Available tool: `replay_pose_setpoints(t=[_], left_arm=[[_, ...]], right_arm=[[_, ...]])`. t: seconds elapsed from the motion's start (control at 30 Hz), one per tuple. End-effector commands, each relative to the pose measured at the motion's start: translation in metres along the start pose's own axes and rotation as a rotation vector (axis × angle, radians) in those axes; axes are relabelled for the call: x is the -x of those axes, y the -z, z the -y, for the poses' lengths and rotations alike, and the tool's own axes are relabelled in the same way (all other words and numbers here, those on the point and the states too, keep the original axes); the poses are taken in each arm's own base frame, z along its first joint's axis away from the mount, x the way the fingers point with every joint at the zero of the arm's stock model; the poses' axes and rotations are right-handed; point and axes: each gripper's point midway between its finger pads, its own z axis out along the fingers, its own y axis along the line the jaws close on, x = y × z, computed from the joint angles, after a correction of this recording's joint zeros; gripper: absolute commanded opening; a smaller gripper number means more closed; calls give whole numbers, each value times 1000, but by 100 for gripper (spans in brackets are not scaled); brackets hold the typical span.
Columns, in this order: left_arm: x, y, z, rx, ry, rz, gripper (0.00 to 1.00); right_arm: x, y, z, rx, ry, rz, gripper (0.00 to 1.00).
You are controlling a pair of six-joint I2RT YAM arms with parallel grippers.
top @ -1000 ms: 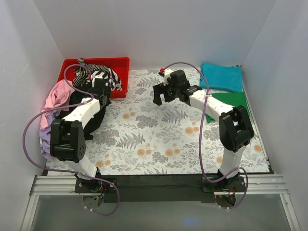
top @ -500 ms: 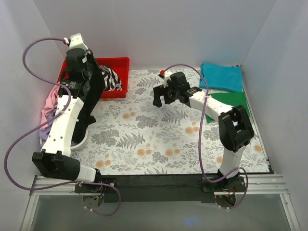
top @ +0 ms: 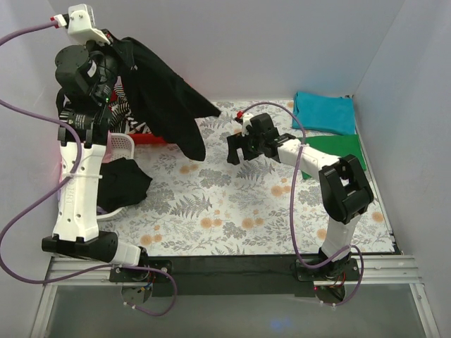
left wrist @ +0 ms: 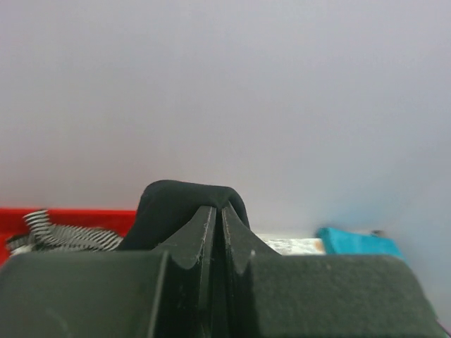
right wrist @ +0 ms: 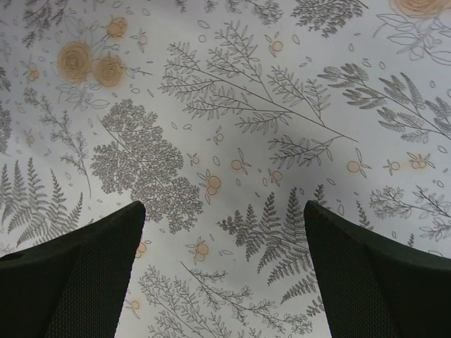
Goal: Fold and stack the t-shirts
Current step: Move the tshirt to the center of the board
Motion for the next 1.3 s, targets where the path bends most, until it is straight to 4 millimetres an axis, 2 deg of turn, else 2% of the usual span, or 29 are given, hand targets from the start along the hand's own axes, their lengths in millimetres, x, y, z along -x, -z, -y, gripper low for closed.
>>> replay_pose_setpoints(t=[0.0, 0.03, 0.07, 0.13, 0.17, 0.2, 0.23, 0.27, 0.33, 0.37, 0.4, 0.43, 0.47, 0.53, 0.57, 0.63, 0.67, 0.7, 0.77, 0.8, 0.83, 0.87, 0.9, 0.97, 1.0, 1.07, 1.17, 1.23, 1.27], left_arm=[[14, 8, 52, -264, 58, 1, 0], [3, 5, 59, -306, 99, -36, 0], [-15, 7, 72, -389, 122, -102, 0], [-45, 7, 83, -470, 182, -201, 0], [-61, 15, 96, -555, 223, -271, 0], [-90, 16, 98, -584, 264, -345, 0], [-104, 20, 103, -620, 296, -387, 0], [-116, 28, 115, -665, 325, -429, 0], [-149, 39, 131, -721, 343, -511, 0], [-165, 48, 153, -778, 346, -558, 0], [-172, 55, 166, -831, 343, -588, 0], [-177, 63, 180, -886, 347, -617, 0], [-194, 70, 201, -952, 353, -674, 0], [-199, 85, 224, -1045, 356, -718, 0], [-198, 99, 246, -1122, 344, -732, 0], [-213, 108, 265, -1206, 343, -793, 0], [-209, 118, 277, -1263, 345, -809, 0], [-218, 117, 278, -1253, 350, -834, 11], [-256, 102, 270, -1143, 332, -874, 50], [-286, 97, 260, -1045, 324, -928, 77], [-311, 94, 245, -934, 297, -974, 78], [-335, 74, 222, -746, 226, -946, 79], [-371, 73, 191, -571, 182, -981, 80], [-378, 59, 150, -322, 133, -910, 83], [-395, 57, 111, -150, 71, -884, 84], [-384, 52, 80, -31, 55, -801, 85], [-391, 52, 37, 102, 63, -790, 87], [-399, 55, 27, 137, 89, -806, 87], [-401, 54, 20, 156, 92, -808, 87]], right_arm=[[23, 30, 11, -103, -28, 122, 98], [26, 36, 16, -136, -39, 159, 98], [42, 58, 21, -189, -54, 236, 98], [44, 81, 39, -312, -79, 292, 98], [57, 107, 52, -409, -90, 356, 98], [60, 121, 58, -451, -88, 373, 98], [59, 133, 63, -487, -84, 377, 99], [68, 158, 64, -524, -77, 434, 98], [73, 181, 68, -569, -77, 483, 99], [71, 190, 70, -587, -79, 498, 99], [76, 211, 70, -614, -89, 547, 98], [76, 218, 71, -628, -93, 561, 98], [77, 231, 71, -652, -98, 588, 98], [76, 240, 74, -675, -100, 604, 98], [75, 243, 75, -686, -98, 603, 98], [68, 246, 80, -719, -103, 588, 98], [65, 246, 82, -734, -109, 581, 98], [63, 247, 83, -740, -113, 573, 98], [53, 247, 86, -758, -126, 556, 98], [52, 253, 86, -763, -140, 575, 98], [47, 254, 86, -766, -143, 571, 98], [47, 261, 85, -767, -146, 590, 99], [46, 263, 83, -761, -147, 595, 98], [43, 266, 81, -754, -145, 598, 98], [44, 266, 78, -735, -131, 599, 98], [45, 256, 74, -698, -96, 566, 98], [45, 218, 59, -555, -37, 473, 98], [43, 191, 47, -442, -24, 415, 98], [34, 167, 49, -417, -29, 348, 98]])
